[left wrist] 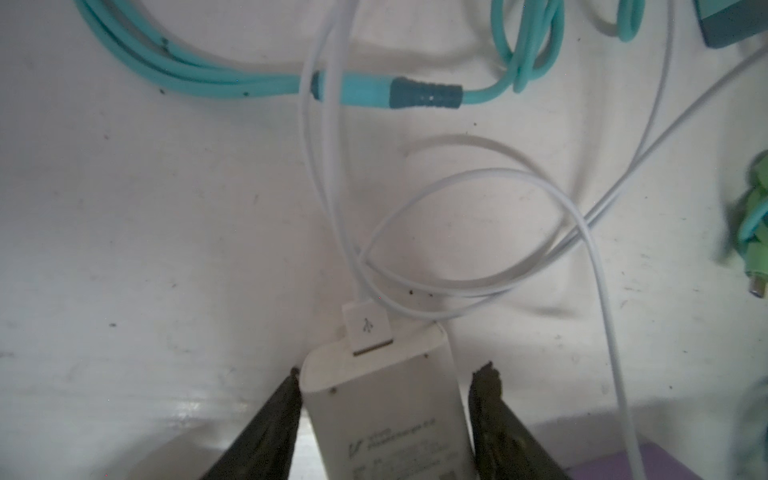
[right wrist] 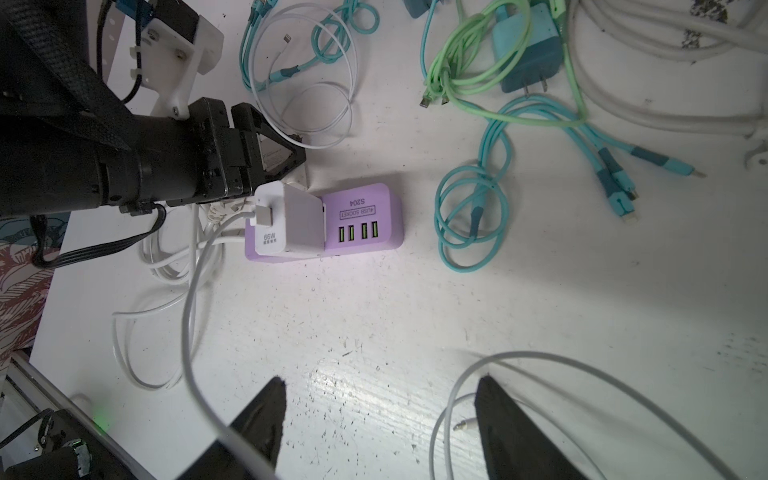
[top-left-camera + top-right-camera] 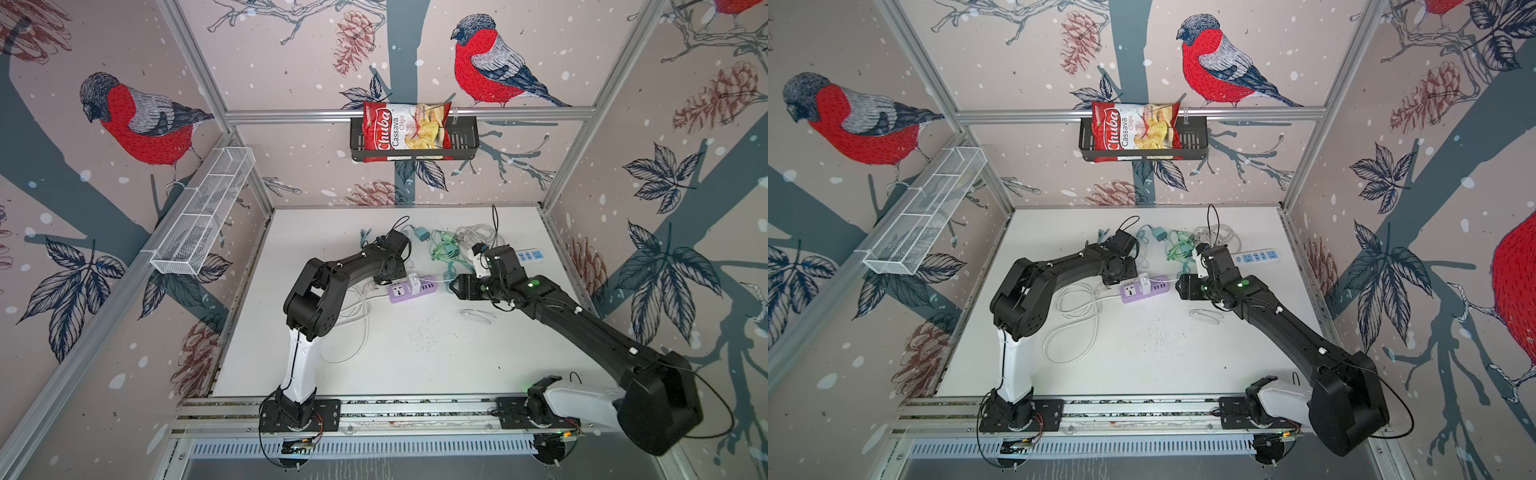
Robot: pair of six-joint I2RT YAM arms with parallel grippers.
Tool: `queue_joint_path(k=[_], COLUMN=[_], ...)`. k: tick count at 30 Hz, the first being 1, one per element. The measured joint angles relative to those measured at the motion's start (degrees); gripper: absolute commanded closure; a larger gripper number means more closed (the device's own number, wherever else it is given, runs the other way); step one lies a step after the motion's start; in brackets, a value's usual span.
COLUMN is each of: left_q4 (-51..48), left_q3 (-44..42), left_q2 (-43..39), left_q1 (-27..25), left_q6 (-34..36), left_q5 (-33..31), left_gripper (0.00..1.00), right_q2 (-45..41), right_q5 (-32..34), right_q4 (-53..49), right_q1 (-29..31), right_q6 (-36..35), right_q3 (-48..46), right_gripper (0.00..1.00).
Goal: Insert the plug
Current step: 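Lower the left gripper onto the white vivo charger and close on it, then lift the vivo charger with the left gripper while the right gripper moves toward it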
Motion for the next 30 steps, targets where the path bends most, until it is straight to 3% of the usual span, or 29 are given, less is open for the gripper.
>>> queue_joint_path(k=[7,12,20,28,30], left_q4=[0.6,-0.2,0.9,1.6,1.3], left_q3=[0.4,1.2,-4.7,-5.9,-5.7], left_q2=[0.7,1.0,-2.8,-3.0,-3.0], left_q1=[-1.2,-1.3,-2.4,-2.6,-2.6], left_q6=[0.3,1.1,1.4,1.2,1.3], left_q5=[-0.7,-0.5,-0.2,-1.6,-1.6], left_gripper=[0.43,0.40,0.38,0.63,0.65], right_q2=[0.0,-0.1,-0.3,-0.5,-0.7], right_q5=[-0.9,-1.0,-1.0,-1.0,-1.0], right_q4=[0.0,0.0,0.1,0.0,0.0], right_q1=[0.1,0.1,0.1,0.1,0.2], right_q6=[0.0,0.0,0.0,0.0,0.0], right_q3=[0.0,0.0,-0.3,-0.3,-0.3], right_gripper=[0.27,0.27,0.27,0.27,0.27])
